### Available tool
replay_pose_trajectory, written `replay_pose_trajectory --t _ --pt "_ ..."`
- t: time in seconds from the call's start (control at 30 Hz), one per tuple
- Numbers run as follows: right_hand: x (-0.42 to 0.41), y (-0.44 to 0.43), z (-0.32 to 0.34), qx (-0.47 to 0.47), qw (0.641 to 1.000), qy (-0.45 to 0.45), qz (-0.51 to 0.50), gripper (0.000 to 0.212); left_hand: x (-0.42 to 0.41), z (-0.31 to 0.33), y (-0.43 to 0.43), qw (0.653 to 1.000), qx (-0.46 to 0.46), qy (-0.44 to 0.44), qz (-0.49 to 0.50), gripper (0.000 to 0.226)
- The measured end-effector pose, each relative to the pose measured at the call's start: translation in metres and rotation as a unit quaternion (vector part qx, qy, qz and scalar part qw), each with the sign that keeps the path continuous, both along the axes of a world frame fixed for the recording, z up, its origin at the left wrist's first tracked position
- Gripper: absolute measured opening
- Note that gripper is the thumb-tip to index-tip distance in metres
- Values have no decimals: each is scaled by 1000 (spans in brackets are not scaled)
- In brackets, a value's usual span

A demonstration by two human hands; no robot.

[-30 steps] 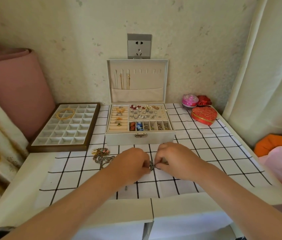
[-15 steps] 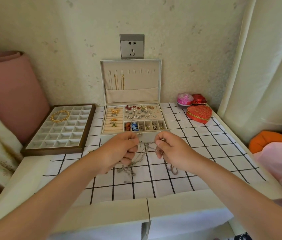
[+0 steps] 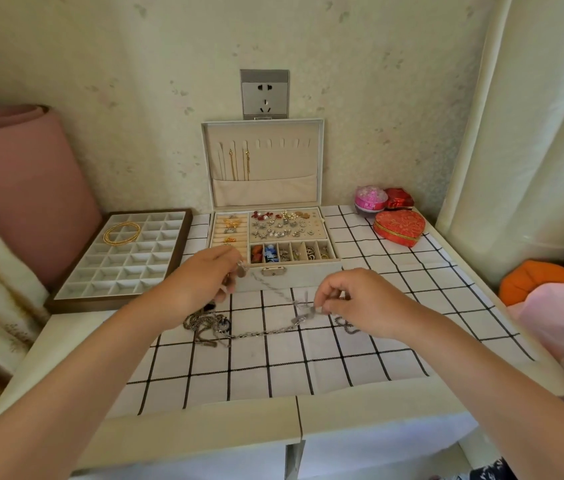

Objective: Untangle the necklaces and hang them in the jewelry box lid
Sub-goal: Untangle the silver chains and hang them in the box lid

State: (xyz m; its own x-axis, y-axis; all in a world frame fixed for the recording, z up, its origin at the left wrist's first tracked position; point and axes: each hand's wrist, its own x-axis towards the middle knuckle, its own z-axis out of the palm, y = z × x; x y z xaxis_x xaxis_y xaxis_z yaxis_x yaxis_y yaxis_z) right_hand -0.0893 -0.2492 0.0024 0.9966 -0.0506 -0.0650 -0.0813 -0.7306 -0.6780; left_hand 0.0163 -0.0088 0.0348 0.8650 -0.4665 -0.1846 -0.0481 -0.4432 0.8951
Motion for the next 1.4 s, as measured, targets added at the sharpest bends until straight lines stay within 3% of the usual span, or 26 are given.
replay_pose_trajectory --t 0.1,0.2,0.37,0.47,0.63,0.73,0.8,0.87,0.97,1.07,1.27,1.4 --pt "-2 1 -2 -59 998 38 10 10 -2 9 -1 979 -168 106 45 34" --pt "-2 3 -2 -86 995 45 -7 8 -1 15 3 975 -186 120 35 29" --pt "2 0 -3 -93 994 41 -49 18 1 16 7 996 -46 59 -41 35" --pt "3 -4 -6 -104 992 42 -65 17 2 16 11 991 66 33 -111 42" --pt "2 -1 -3 -28 997 20 -66 18 -4 7 14 933 214 113 -268 31" --pt "0 4 0 18 998 -6 -55 26 -15 5 6 892 285 141 -321 29" --pt "2 6 1 39 998 -22 -51 23 -20 4 0 884 304 141 -325 22" --pt "1 10 3 64 996 -34 -47 19 -21 0 -2 894 307 120 -304 22" --pt "2 14 5 108 992 -47 -44 16 -18 -6 -6 910 309 15 -274 30" --pt "3 17 5 144 987 -59 -39 13 -25 -16 -16 948 243 -69 -195 21" --pt "8 22 4 187 979 -69 -44 16 -39 -36 -43 983 89 -109 -117 14" --pt "9 20 5 180 978 -86 -59 18 -36 -35 -44 991 43 -55 -114 7"
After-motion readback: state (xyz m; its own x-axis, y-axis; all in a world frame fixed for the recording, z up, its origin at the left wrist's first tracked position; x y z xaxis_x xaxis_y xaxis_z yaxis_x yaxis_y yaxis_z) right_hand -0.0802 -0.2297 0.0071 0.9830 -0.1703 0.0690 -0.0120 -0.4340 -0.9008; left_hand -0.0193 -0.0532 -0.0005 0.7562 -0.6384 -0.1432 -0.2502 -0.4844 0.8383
